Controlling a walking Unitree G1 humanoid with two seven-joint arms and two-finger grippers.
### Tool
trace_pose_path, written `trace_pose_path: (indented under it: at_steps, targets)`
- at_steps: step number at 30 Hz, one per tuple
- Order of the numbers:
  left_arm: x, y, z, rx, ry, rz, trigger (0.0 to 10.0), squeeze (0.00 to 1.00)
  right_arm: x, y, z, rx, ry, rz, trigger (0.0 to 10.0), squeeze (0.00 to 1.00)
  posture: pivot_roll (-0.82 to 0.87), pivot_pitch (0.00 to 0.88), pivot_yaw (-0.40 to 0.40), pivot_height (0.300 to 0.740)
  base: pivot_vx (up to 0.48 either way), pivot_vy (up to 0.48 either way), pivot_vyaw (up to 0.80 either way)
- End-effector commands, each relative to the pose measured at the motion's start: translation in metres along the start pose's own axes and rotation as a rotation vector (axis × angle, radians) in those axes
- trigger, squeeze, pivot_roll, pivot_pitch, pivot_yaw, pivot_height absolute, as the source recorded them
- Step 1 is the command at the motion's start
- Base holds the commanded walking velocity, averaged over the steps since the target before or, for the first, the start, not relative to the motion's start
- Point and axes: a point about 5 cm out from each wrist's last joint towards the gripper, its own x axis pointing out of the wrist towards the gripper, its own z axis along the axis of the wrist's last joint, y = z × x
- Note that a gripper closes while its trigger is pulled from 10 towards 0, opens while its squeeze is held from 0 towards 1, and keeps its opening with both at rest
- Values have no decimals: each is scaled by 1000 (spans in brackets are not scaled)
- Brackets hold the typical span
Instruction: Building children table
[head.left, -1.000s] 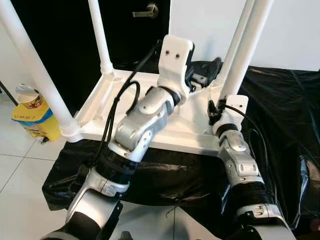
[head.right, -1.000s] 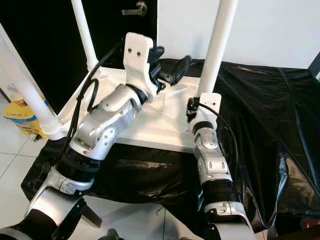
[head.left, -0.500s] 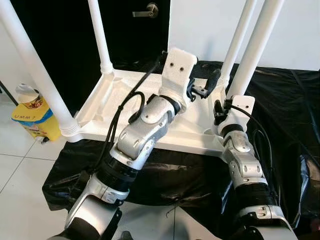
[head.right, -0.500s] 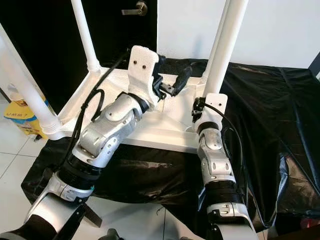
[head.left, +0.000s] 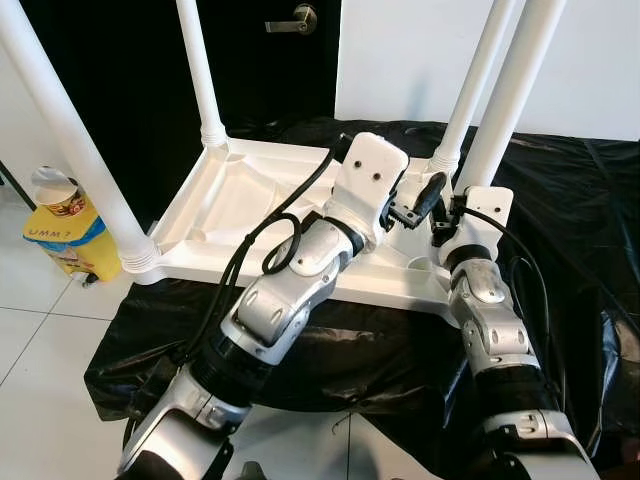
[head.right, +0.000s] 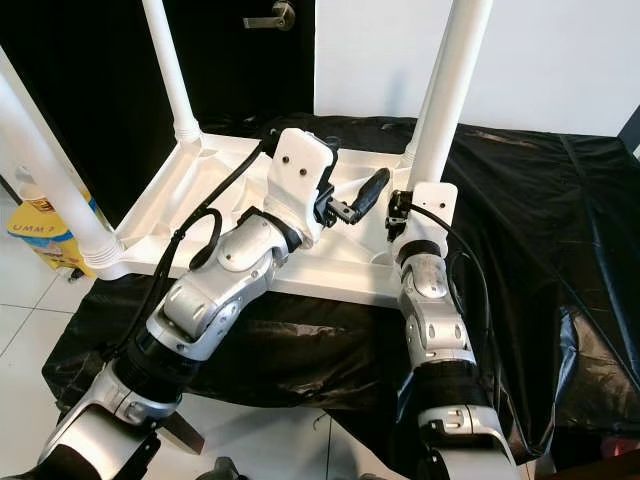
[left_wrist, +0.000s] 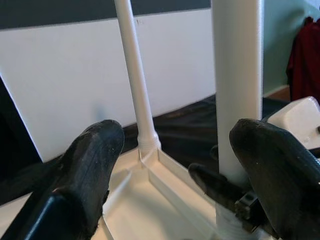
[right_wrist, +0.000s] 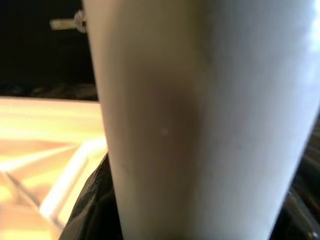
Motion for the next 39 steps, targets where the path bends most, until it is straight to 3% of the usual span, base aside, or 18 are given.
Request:
trace_pose_path:
  at_steps: [1,8,13,19,24,31,39]
  targets:
    - [-2,-12,0,25,-1,-178,10000,0,-5,1,3,-4,-30,10,10000,0,11,0,-45,740,0,0,0]
    - [-7,-14,-7,21,23,-195,10000,0,-14,5,-3,-5,-17,31,10000,0,7,0,-42,740,0,0,0]
    - [-9,-14,-10,16,35,-200,10000,0,-12,-3,0,-16,-29,5,10000,0,-1,8,-37,740,0,0,0]
    - [-11,-17,-12,7,48,-216,10000,0,-6,-28,9,-60,-68,-66,10000,0,-13,19,-30,740,0,0,0]
    - [-12,-18,-14,4,54,-223,10000,0,-7,-33,10,-70,-67,-78,10000,0,-16,23,-30,740,0,0,0]
    - [-18,-22,-22,6,93,-257,10000,0,-26,-31,-5,-78,-11,-69,10000,0,-25,30,-26,740,0,0,0]
    - [-25,-23,-36,24,151,-281,10000,0,-38,-33,-17,-75,22,-68,10000,0,-32,31,-17,740,0,0,0]
